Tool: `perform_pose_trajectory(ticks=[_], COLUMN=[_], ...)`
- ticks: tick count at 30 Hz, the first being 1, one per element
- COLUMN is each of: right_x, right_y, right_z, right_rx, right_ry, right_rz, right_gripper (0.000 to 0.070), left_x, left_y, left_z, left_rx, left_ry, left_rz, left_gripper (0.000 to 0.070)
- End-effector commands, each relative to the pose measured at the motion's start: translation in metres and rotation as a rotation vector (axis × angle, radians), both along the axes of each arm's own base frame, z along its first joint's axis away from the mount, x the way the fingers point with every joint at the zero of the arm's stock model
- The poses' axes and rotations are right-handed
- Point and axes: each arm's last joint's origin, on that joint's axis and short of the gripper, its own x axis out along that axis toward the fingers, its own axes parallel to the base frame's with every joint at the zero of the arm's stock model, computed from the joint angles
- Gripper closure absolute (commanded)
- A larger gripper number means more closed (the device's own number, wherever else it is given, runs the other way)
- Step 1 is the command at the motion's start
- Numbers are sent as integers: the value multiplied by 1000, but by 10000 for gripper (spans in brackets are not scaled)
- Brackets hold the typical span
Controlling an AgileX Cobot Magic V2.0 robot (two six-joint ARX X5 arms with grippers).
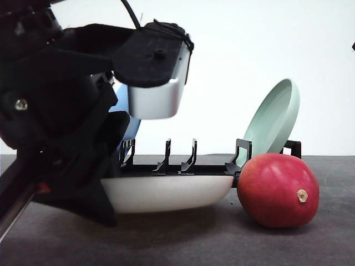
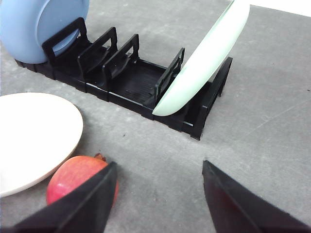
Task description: Place pomegranate in white plate
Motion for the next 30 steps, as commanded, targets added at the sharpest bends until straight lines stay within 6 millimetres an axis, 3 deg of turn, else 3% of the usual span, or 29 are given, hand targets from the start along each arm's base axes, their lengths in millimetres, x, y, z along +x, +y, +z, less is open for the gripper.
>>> perform_pose_trajectory(ticks=[1, 3, 8, 12, 20, 25, 30], right_x=[0, 0, 0, 0, 0, 0, 0], right_y=[1, 1, 1, 1, 1, 1, 1], right_z=[5, 5, 5, 5, 5, 5, 5], right_rx=[8, 8, 7, 7, 7, 7, 7], right_ry=[-17, -17, -18, -17, -17, -17, -17], right_rz=[3, 3, 3, 3, 3, 3, 2], right_gripper=[344, 344, 344, 344, 344, 344, 344], left_x=[-2, -2, -3, -4, 1, 13, 32], left_y=[-5, -5, -5, -5, 7, 31, 59], left_z=[0, 0, 1, 7, 37, 57, 75], left_rx=[-4, -10, -61, -96, -258, -442, -616], left_ry=[5, 8, 34, 67, 313, 496, 533], left_rz=[-15, -7, 57, 122, 241, 380, 564], left_gripper=[528, 464, 401, 296, 292, 292, 291])
